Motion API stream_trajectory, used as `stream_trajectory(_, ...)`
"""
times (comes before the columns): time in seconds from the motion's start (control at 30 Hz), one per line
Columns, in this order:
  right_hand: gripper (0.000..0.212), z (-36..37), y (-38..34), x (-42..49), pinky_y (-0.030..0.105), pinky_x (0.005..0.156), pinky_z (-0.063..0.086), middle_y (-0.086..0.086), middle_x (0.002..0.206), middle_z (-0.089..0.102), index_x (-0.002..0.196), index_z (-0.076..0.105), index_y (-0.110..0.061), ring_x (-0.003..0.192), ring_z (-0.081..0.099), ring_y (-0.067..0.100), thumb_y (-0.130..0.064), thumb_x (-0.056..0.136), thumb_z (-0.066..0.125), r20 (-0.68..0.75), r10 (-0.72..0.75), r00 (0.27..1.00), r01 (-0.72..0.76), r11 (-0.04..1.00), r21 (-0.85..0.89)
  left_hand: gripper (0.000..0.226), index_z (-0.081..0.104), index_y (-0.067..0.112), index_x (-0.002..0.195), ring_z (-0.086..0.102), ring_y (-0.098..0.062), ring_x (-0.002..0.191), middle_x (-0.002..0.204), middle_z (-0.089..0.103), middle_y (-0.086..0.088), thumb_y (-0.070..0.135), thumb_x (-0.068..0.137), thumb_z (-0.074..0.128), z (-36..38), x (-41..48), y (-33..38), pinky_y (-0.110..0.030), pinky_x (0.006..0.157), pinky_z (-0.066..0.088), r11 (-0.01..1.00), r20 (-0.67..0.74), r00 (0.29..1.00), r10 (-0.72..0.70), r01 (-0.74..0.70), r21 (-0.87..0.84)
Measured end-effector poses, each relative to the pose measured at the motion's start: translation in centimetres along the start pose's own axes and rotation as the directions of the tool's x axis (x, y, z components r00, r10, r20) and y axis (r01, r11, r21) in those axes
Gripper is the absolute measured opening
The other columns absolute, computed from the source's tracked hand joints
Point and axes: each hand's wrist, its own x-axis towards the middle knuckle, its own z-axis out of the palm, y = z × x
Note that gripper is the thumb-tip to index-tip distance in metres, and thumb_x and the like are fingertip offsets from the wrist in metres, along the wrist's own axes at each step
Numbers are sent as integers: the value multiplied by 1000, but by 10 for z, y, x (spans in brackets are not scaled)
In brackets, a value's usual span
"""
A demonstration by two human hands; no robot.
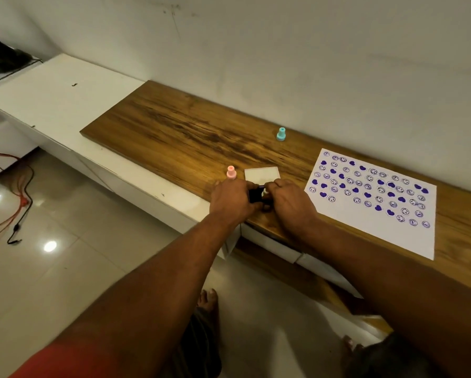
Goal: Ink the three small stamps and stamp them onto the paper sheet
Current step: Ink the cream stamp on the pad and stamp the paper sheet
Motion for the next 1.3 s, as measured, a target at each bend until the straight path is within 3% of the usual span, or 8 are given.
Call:
stream_trajectory(0.1,42,-3,1,-3,35,100,50,11,136,62,141,55,-14,123,58,26,-26,101,61,-12,-5,1000,5,1000,-5,61,69,37,132,68,-21,102,110,76,3,65,78,79,0,-1,3,-42,97,48,999,9,1000,-19,20,-31)
stream_trajectory(0.23,40,-7,3,-5,35,99,49,10,133,63,138,58,-14,120,59,25,-28,101,59,-5,-8,1000,8,1000,21,66,70,37,129,69,-17,90,102,76,4,68,71,83,-3,1,2,-33,77,50,998,14,999,-46,46,-52)
stream_trajectory(0.33,32,-25,7,-3,33,93,51,10,125,68,131,64,-14,111,64,26,-28,102,60,-132,117,984,-83,968,237,74,68,38,130,67,-15,89,101,76,5,76,68,80,-6,3,1,-29,71,45,999,15,999,-44,44,-17)
stream_trajectory(0.4,28,-47,20,-8,32,86,53,6,115,72,122,69,-15,103,67,22,-31,101,62,-266,228,937,-111,913,392,77,67,37,132,69,-17,96,103,77,4,81,69,75,-6,3,7,-31,75,50,1000,-33,999,-9,8,-24)
stream_trajectory(0.5,24,-73,63,-33,33,78,52,3,104,75,113,73,-16,90,68,19,-35,99,66,-353,276,894,-125,910,395,74,69,35,132,70,-19,102,102,80,3,82,75,68,-3,3,32,-37,90,50,992,-119,986,121,-124,-21)
stream_trajectory(0.7,22,-68,140,-78,31,74,47,3,95,76,108,76,-14,84,68,21,-32,99,67,-238,360,902,-274,904,328,77,63,35,139,62,-22,118,122,73,4,85,81,58,20,2,104,-47,101,45,956,-81,953,292,-292,9)
stream_trajectory(0.93,22,-51,148,-78,28,72,43,6,97,74,109,76,-12,85,65,20,-30,97,68,-211,313,926,-247,925,288,92,55,41,148,54,-26,131,139,65,-1,95,75,49,52,15,158,-51,107,37,962,47,971,232,-237,135)
stream_trajectory(1.3,28,-48,146,-73,38,86,53,9,107,74,118,73,-12,97,69,26,-30,100,64,-170,267,949,-229,950,213,91,59,41,144,53,-27,128,132,65,-1,94,69,58,65,17,160,-49,103,32,970,127,973,194,-209,126)
